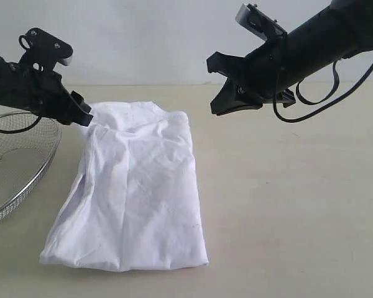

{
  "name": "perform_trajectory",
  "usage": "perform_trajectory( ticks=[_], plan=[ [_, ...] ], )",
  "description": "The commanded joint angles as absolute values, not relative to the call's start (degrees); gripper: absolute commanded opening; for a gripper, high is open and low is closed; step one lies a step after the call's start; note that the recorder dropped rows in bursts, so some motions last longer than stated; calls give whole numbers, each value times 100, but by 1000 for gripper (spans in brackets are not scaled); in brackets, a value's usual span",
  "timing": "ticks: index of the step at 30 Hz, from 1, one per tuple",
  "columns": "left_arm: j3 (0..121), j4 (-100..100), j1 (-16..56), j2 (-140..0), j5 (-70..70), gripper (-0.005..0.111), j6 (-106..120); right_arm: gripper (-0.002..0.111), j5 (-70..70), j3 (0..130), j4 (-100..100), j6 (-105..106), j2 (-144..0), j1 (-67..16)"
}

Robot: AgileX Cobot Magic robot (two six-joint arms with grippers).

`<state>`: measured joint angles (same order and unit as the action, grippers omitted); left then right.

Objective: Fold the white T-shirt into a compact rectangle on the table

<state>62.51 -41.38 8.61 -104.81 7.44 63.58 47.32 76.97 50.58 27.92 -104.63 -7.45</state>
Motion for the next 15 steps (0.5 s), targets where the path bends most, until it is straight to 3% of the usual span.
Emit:
perform_trajectory(
  ticks=[1, 11, 15],
  plan=[
    [6302, -4110, 848, -10166, 750, 52, 6292, 0, 4775, 7727, 5036, 2859, -10392, -698],
    [6378, -4153, 848, -9608, 1325, 52, 5955, 2, 4922, 7727, 5047, 2822, -10473, -698],
    [6542, -4136, 826, -8981, 2282, 52, 5931, 39, 5287, 7727, 5062, 2708, -10857, -656]
  ],
)
